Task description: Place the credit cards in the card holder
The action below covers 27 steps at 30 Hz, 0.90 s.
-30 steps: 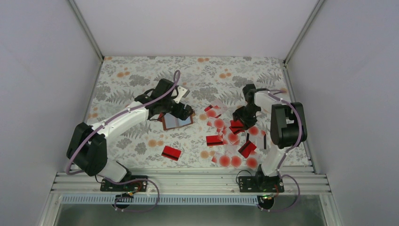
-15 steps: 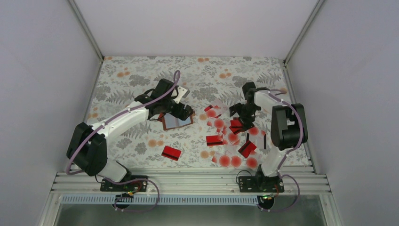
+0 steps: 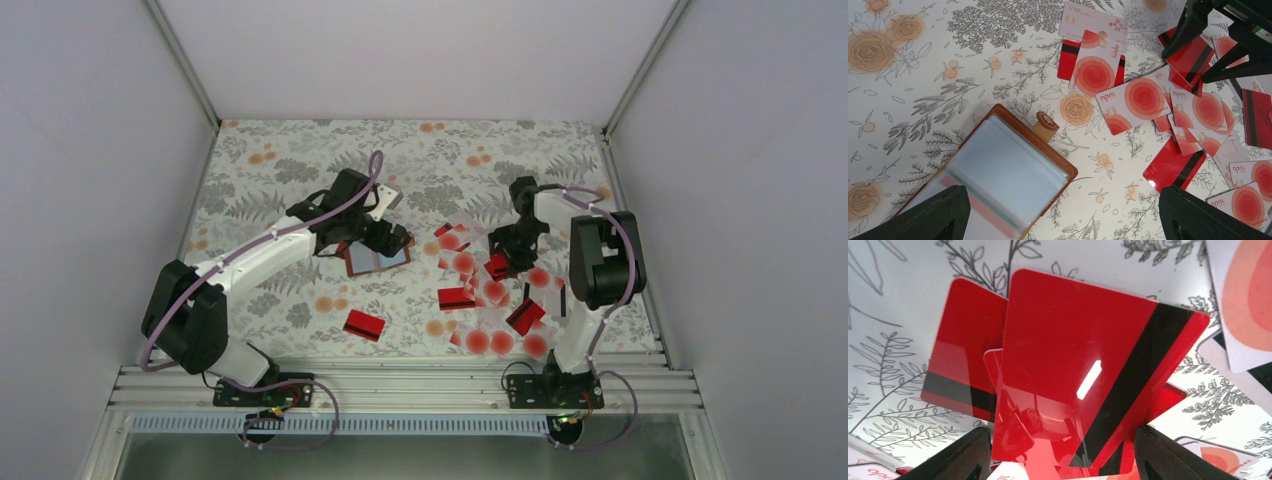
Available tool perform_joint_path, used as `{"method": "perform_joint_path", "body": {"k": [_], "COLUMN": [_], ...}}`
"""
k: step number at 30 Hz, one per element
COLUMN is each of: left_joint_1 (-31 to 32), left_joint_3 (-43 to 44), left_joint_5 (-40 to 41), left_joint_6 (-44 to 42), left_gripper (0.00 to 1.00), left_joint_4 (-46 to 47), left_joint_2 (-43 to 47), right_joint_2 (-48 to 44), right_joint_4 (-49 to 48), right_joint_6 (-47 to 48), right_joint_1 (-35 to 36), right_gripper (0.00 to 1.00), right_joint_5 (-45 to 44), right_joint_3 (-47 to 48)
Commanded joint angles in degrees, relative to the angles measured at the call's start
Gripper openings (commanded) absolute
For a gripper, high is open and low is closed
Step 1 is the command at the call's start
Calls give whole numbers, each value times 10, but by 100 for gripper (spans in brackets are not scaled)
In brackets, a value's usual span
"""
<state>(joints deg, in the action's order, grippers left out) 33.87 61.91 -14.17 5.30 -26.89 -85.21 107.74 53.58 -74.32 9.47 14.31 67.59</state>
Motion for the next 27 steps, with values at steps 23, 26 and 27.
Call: {"method": "perform_joint_path", "body": {"k": [23,26,27], "left_joint_1": [-2,-2,-2], "left_joint_3": [17,23,25], "left_joint_5": [7,7,6], "left_joint_6": [-1,1,2], "left_gripper": [94,94,94], "left_joint_4": [-14,-19,-20], "left_joint_2": [11,11,10], "right_joint_2": [-90,-106,-110], "right_joint_4": [-9,-18,-19], "right_joint_6": [68,94,103], "right_joint_1": [10,11,11], "right_gripper": [53,54,53], "right_joint_5": [-81,-74,-73], "right_joint_3": [-91,-96,-95]}}
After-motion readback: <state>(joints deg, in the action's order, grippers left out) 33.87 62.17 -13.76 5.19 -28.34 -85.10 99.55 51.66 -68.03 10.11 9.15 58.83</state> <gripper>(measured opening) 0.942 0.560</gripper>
